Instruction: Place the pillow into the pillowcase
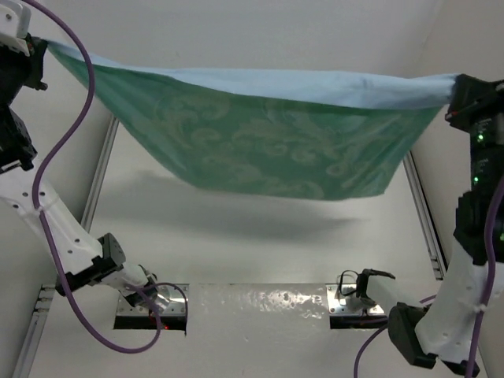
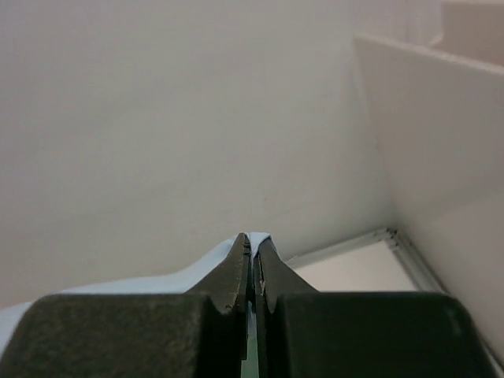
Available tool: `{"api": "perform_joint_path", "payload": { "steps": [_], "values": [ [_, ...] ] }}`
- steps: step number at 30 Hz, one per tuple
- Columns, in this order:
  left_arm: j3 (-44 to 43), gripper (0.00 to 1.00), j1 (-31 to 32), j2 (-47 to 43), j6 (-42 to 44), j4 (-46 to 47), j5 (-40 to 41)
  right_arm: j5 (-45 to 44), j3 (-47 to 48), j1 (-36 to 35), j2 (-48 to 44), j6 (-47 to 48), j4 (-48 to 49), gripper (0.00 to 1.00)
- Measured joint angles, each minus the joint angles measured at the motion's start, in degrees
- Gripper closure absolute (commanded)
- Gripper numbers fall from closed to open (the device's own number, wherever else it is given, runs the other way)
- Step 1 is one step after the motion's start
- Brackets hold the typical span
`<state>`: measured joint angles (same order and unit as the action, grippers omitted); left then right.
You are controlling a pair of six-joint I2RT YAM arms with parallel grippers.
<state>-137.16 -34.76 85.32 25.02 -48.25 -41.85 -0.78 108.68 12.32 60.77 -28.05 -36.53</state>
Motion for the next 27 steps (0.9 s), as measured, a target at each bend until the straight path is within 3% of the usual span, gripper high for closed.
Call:
{"api": "perform_joint_path", "payload": {
  "steps": [6,11,15,16,17,18,19,20,21,22,24,25,27],
  "values": [
    [-0.9,1.0,-0.2,-2.9,-1.3,0.8,0.5,-6.1,-0.5,0.2,-4.3,2.4,-1.8,1.0],
    [11.4,1.0,0.0,-3.7,-0.2,2.6,0.2,-5.6,-9.4,0.2,-0.3,1.6,-4.3,1.0],
    [27.6,1.0,3.7,-0.4,2.3,6.1,2.5,0.2,-13.3,-0.3,11.6,-0.6,-4.3,1.0],
    [30.6,1.0,5.6,1.6,2.9,7.2,4.4,2.1,-13.2,-0.6,16.7,-1.5,-3.8,0.92],
    [32.3,1.0,6.9,5.2,3.2,7.8,6.5,3.3,-13.0,-0.8,21.8,-2.6,-3.1,0.73],
    [32.9,1.0,8.6,10.0,3.3,8.6,9.7,3.8,-11.2,-0.9,27.3,-3.9,-3.3,0.3],
    [33.0,1.0,9.5,13.2,3.2,9.5,12.4,4.1,-7.2,-0.8,34.5,-5.2,-3.7,0.02],
    [32.1,0.91,10.9,19.5,2.4,10.8,18.2,4.7,-2.9,-0.5,41.1,-5.4,-3.1,0.01],
    [27.0,0.64,11.7,26.7,0.9,7.9,22.6,4.5,5.4,-0.4,49.6,-6.5,-6.6,0.01],
    [19.8,0.53,12.2,34.8,-0.5,6.3,26.5,4.0,15.4,-0.4,58.2,-7.9,-8.5,0.01],
    [1.7,0.36,12.7,50.4,-3.5,4.0,33.4,3.1,30.2,-0.3,70.4,-9.7,-8.7,0.01],
    [-5.8,0.36,12.6,56.6,-4.5,3.1,35.8,2.4,31.8,-0.2,72.8,-10.4,-8.3,0.01],
    [-4.9,0.33,12.2,59.5,-6.0,2.6,39.2,1.9,24.0,-0.4,70.6,-10.9,-6.5,0.01]
  ]
}}
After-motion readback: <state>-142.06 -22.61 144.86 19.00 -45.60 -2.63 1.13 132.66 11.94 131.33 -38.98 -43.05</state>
